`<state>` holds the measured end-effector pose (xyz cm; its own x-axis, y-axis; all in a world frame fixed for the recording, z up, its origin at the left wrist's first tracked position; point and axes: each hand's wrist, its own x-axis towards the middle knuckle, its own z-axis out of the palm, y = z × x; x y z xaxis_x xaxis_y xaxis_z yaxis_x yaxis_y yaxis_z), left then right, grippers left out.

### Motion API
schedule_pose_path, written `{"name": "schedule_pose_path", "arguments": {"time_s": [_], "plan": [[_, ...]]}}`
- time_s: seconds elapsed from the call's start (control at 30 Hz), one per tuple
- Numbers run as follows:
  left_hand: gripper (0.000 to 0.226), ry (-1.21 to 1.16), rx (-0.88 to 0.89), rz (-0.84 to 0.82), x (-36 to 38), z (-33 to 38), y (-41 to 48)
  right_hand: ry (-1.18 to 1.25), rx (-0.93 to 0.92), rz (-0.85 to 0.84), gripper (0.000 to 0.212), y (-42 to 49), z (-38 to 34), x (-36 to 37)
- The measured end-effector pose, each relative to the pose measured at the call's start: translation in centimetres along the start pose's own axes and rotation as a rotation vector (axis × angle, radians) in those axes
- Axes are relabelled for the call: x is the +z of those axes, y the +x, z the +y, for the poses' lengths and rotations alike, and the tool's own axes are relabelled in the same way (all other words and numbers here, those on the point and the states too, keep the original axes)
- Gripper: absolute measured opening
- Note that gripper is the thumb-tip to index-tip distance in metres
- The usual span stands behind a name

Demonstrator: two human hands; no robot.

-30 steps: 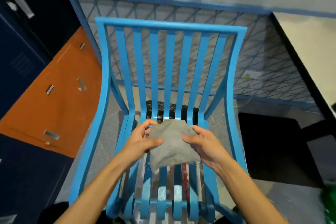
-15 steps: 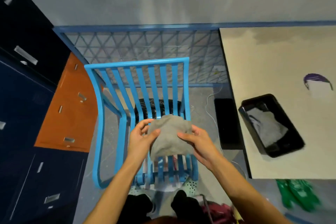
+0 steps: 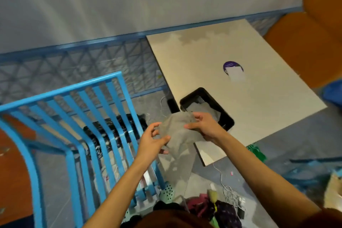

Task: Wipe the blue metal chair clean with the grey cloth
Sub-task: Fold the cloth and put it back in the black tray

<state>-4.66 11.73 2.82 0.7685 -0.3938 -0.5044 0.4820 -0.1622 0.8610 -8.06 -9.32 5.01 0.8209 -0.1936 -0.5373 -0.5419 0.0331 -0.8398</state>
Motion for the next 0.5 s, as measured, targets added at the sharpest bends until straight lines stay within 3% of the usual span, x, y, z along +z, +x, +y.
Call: {"name": "schedule_pose_path", "arguments": {"time_s": [0.17,0.33,0.5], "plan": [[0.014,0.134,0.032,-0.056,6.6,1.4,5.8,-0.153,-0.019,0.174,0.017,1.7,-1.0,-7.8],[0.018,0.317,0.055,-0.060,11.1,2.3,11.6,-0.275,-0.023,0.288,0.021,5.8,-0.5,-12.3],[0.023,0.470,0.039,-0.078,12.1,1.8,14.0,-0.415,0.015,0.293,0.030,9.0,1.6,-13.8]]}}
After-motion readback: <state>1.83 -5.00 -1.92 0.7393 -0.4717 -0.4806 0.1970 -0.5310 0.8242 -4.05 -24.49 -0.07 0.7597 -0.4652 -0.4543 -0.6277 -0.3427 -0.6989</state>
